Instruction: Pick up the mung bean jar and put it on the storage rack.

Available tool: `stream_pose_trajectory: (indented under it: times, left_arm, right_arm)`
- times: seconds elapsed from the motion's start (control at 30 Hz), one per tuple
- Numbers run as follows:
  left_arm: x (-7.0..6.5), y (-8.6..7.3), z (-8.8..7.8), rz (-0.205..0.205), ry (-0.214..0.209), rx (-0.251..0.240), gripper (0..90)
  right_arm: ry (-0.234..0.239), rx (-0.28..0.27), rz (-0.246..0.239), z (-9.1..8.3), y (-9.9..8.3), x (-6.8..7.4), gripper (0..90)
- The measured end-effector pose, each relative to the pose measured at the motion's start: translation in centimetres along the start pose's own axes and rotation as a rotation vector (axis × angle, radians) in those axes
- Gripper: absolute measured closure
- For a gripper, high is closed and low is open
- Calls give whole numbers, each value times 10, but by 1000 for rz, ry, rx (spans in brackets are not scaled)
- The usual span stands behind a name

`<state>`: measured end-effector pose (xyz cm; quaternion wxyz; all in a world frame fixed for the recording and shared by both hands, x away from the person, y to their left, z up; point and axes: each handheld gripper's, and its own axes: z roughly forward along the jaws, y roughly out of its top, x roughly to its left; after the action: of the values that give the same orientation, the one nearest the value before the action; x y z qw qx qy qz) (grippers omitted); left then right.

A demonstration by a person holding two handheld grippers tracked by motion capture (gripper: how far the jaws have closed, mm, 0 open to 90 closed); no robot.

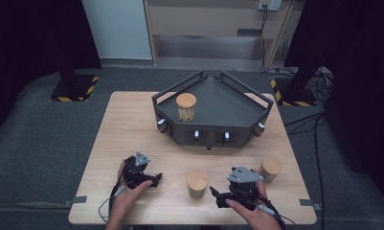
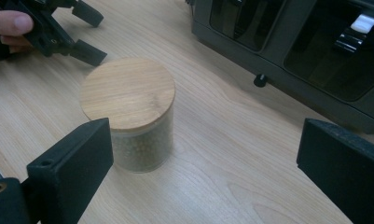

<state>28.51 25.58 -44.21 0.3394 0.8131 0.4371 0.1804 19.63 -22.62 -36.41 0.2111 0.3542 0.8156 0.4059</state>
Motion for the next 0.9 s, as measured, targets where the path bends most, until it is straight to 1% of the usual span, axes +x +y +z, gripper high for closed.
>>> stream_pose_trajectory:
  times: [0.2, 0.43, 0.7, 0.9]
  left_arm:
    - [0, 0, 0, 1, 0, 1, 0]
    - [0, 0, 0, 0, 0, 1, 0]
    - [0, 0, 0, -1, -1, -1, 0]
    - [0, 0, 0, 1, -1, 1, 0]
  right_arm:
    - [14, -4, -8, 0, 4, 5, 36]
    - [31, -9, -23, 4, 4, 13, 35]
    - [46, -4, -20, 12, 4, 19, 35]
    - [59, -1, -24, 21, 2, 21, 36]
